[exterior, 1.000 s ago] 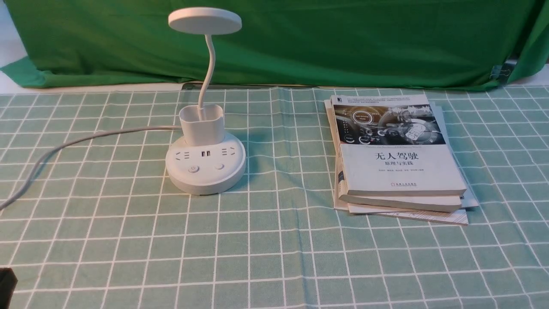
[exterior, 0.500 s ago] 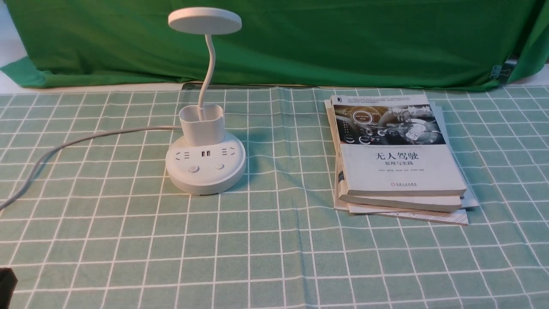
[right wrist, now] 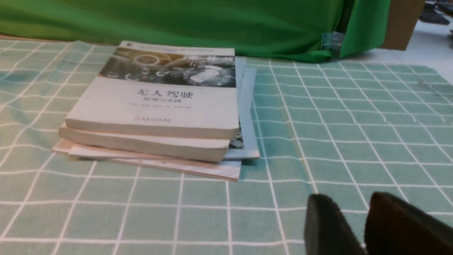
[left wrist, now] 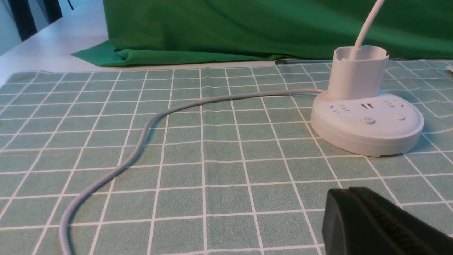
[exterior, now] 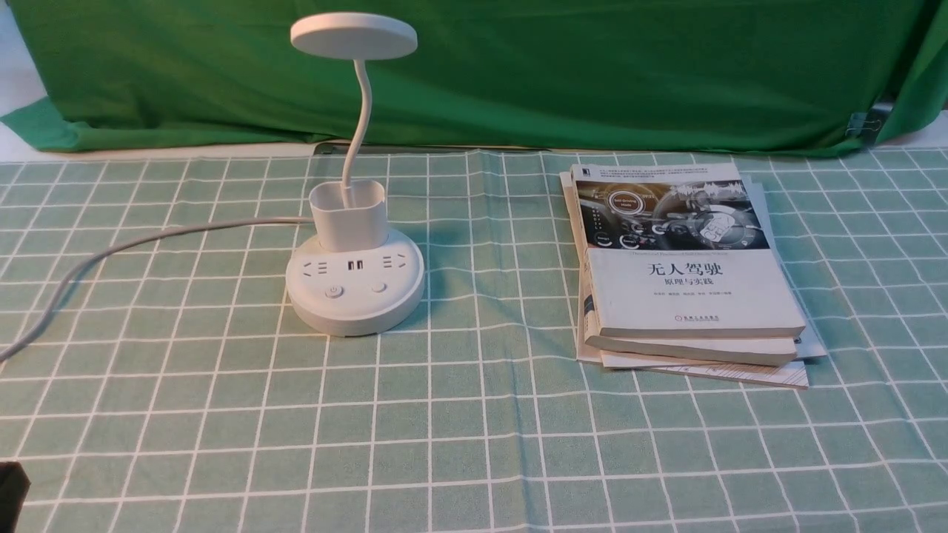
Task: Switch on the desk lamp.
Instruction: Use the left arm to press the button switch on the lamp holder
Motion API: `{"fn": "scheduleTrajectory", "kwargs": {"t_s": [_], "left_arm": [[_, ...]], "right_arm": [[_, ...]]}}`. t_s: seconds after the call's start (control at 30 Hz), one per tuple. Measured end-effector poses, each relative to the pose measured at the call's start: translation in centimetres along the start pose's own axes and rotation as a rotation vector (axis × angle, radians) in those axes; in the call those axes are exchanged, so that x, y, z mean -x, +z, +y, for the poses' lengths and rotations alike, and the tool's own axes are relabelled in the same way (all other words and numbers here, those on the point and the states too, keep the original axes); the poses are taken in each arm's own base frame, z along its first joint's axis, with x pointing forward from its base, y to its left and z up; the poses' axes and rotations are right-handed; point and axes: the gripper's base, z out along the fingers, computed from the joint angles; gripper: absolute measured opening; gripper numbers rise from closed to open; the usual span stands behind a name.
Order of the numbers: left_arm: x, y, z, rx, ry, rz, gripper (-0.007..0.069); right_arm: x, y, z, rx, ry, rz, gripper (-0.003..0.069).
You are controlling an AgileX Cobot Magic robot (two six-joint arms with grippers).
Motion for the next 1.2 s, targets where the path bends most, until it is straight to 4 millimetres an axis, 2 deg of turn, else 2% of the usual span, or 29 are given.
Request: {"fn": "scheduleTrajectory", "kwargs": {"t_s": [0.07, 0.2, 0.23, 0.37, 0.4, 0.43, 0.47, 0.57, 0.67, 0.73, 0.77, 0.8, 0.9, 0.93, 0.97, 1.0, 1.03, 1.07, 1.1, 1.2], "left_arm": [[0.2, 0.0, 0.0, 0.002, 0.000, -0.020, 0.0001], [2.6, -0.4, 0.2, 0.024, 0.000, -0.288, 0.0001], [2.7, -0.4, 0.2, 0.025, 0.000, -0.304, 0.0001], [5.8, -2.1, 0.4, 0.054, 0.018, -0.694, 0.0001], [5.8, -2.1, 0.4, 0.054, 0.018, -0.694, 0.0001], [6.8, -3.0, 0.3, 0.059, 0.043, -0.836, 0.0001], [6.8, -3.1, 0.3, 0.059, 0.044, -0.851, 0.0001], [8.1, -5.0, 0.0, 0.019, 0.035, -1.107, 0.0001], [9.2, -5.9, -0.1, -0.035, -0.040, -1.173, 0.0001], [10.9, -6.4, -0.1, -0.062, -0.084, -1.158, 0.0001], [12.9, -7.0, 0.0, -0.076, -0.122, -1.087, 0.0001], [14.0, -7.1, 0.0, -0.076, -0.137, -1.028, 0.0001], [16.6, -5.7, 0.1, -0.039, -0.139, -0.713, 0.0001], [16.8, -4.5, 0.1, -0.027, -0.139, -0.589, 0.0001], [16.7, -3.9, 0.1, -0.022, -0.141, -0.536, 0.0001], [16.4, -2.1, 0.2, -0.012, -0.152, -0.395, 0.0001], [15.5, 0.1, 0.2, -0.004, -0.182, -0.232, 0.0001], [15.3, 0.4, 0.2, -0.004, -0.188, -0.210, 0.0001], [14.1, 2.9, 0.2, 0.001, -0.242, -0.047, 0.0001], [12.6, 5.7, 0.0, 0.002, -0.335, 0.119, 0.0001]], "right_arm": [[0.0, 0.0, 0.0, 0.000, 0.000, 0.000, 0.0241], [0.0, 0.0, 0.0, 0.000, 0.000, 0.000, 0.0239], [0.0, 0.0, 0.0, 0.000, 0.000, 0.000, 0.0239], [0.0, 0.0, 0.0, 0.000, 0.000, 0.000, 0.0239], [0.0, 0.0, 0.0, 0.000, 0.000, 0.000, 0.0239], [0.0, 0.0, 0.0, 0.000, 0.000, 0.000, 0.0239], [0.0, 0.0, 0.0, 0.000, 0.000, 0.000, 0.0239], [0.0, 0.0, 0.0, 0.000, 0.000, 0.000, 0.0239], [0.0, 0.0, 0.0, 0.000, 0.000, 0.000, 0.0239], [0.0, 0.0, 0.0, 0.000, 0.000, 0.000, 0.0239], [0.0, 0.0, 0.0, 0.000, 0.000, 0.000, 0.0239], [0.0, 0.0, 0.0, 0.000, 0.000, 0.000, 0.0239], [0.0, 0.0, 0.0, 0.000, 0.000, 0.000, 0.0239], [0.0, 0.0, 0.0, 0.000, 0.000, 0.000, 0.0239], [0.0, 0.0, 0.0, 0.000, 0.000, 0.000, 0.0239], [0.0, 0.0, 0.0, 0.000, 0.000, 0.000, 0.0239], [0.0, 0.0, 0.0, 0.000, 0.000, 0.000, 0.0239], [0.0, 0.0, 0.0, 0.000, 0.000, 0.000, 0.0239], [0.0, 0.0, 0.0, 0.000, 0.000, 0.000, 0.0239], [0.0, 0.0, 0.0, 0.000, 0.000, 0.000, 0.0239]]}}
